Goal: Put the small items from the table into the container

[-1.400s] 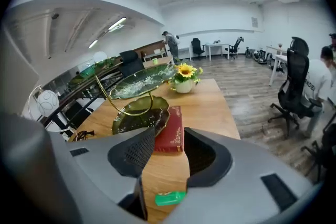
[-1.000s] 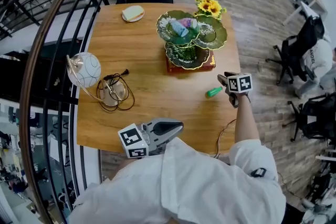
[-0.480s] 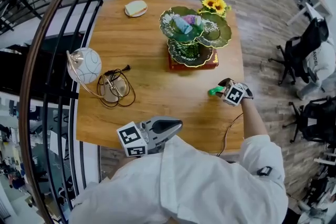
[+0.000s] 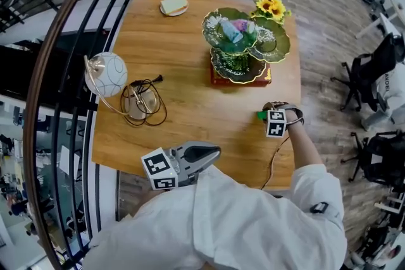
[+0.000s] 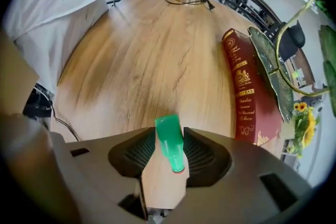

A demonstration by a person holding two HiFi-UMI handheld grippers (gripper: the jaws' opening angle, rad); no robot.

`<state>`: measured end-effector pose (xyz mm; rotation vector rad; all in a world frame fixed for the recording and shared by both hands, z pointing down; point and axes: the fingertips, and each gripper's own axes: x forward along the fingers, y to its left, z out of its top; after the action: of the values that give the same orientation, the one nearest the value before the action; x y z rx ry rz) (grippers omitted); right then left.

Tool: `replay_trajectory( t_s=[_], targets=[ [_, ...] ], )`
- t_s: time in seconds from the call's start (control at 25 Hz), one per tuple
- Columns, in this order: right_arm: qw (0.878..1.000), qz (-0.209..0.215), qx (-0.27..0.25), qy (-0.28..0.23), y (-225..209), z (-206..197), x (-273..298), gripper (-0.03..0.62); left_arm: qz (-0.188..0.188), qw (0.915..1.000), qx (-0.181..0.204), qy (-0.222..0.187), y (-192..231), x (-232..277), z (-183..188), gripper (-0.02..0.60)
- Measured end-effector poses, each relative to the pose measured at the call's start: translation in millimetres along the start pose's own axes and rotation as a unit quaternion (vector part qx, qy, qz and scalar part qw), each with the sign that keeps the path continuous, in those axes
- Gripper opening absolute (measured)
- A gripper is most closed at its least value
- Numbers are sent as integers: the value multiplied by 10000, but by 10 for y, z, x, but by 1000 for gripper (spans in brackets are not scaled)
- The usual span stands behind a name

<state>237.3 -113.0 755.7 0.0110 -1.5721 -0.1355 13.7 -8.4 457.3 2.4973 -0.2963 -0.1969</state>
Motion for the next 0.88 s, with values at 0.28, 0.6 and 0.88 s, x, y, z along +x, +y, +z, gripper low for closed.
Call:
replay_trajectory(
  t_s=[0.28,0.6,0.88],
  targets=[
    [9983,148,-527,205,8,-38,159,161,131,9999,-70,-5,81,16,-23,8],
    [9979,457,-424,165,1,-25,206,163,236,9997,-91,-26,147,14,-4,8],
    [9981,602,66,95,-27,-42,219,163,188,9998,-71,-20,168,14,6,8]
  ],
)
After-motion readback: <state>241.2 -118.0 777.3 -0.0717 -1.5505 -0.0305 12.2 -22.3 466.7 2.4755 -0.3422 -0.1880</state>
